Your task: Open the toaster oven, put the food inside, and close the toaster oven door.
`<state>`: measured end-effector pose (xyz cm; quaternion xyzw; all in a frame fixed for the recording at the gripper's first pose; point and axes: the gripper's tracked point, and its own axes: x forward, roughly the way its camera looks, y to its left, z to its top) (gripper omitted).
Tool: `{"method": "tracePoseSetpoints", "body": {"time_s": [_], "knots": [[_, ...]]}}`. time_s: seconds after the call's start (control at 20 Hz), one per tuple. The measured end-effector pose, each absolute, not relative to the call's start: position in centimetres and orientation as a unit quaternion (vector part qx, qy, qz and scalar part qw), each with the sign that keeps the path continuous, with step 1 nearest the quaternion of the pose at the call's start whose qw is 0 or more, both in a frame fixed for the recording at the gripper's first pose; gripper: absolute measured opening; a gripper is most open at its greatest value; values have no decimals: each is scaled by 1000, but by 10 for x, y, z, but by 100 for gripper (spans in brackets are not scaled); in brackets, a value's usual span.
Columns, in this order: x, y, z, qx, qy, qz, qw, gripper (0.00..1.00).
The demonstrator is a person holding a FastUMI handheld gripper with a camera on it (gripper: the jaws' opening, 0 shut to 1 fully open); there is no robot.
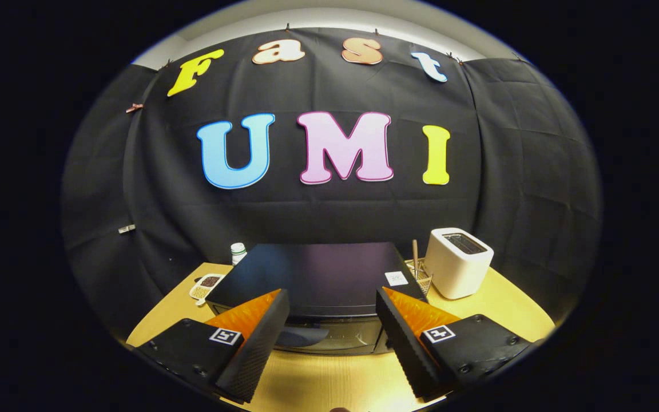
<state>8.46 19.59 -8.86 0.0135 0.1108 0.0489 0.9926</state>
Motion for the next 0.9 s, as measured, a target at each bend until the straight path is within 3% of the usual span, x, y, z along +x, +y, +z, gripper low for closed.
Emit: {"method": "tracePoseSetpoints", "body": {"time_s": [0.5, 0.9], "knots": [[106, 237, -159, -20, 154, 48, 987, 98], [92, 240, -165, -1, 173, 56, 983, 99]]}}
